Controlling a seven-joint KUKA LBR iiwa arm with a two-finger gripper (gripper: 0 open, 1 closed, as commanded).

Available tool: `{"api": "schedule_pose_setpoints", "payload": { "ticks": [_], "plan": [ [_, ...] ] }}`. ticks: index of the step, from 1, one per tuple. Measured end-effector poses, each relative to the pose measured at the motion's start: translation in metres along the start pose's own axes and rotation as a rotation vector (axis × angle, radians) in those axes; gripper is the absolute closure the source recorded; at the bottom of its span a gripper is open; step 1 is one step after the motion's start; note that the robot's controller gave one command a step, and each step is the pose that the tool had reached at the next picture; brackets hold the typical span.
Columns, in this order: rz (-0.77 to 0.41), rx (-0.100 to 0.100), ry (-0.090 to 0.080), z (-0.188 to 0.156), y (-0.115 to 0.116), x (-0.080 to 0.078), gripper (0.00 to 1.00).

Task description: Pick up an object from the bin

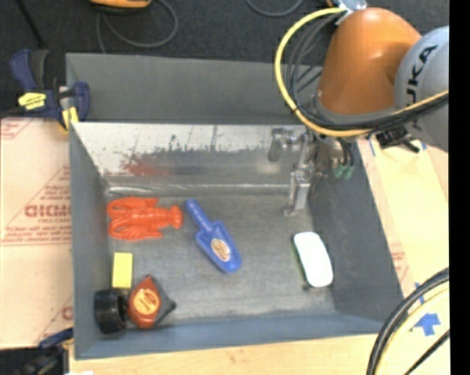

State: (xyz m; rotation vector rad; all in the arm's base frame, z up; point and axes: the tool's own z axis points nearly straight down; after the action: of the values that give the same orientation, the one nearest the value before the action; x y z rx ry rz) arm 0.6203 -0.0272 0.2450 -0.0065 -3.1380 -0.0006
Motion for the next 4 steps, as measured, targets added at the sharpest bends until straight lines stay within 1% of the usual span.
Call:
{"api": "schedule_pose_setpoints", "payload": {
  "ticks": [1, 2, 3, 4],
  "plan": [
    [0.0, 0.0, -0.009, -0.005, 0.0, -0.001, 0.0],
    [0.11, -0.001, -0.011, 0.052, 0.026, 0.0, 0.0],
    [0.349, -0.002, -0.006, 0.083, 0.057, 0.019, 0.0],
    [0.206, 0.0, -0.01, 0.114, 0.097, 0.003, 0.0]
  ]
}}
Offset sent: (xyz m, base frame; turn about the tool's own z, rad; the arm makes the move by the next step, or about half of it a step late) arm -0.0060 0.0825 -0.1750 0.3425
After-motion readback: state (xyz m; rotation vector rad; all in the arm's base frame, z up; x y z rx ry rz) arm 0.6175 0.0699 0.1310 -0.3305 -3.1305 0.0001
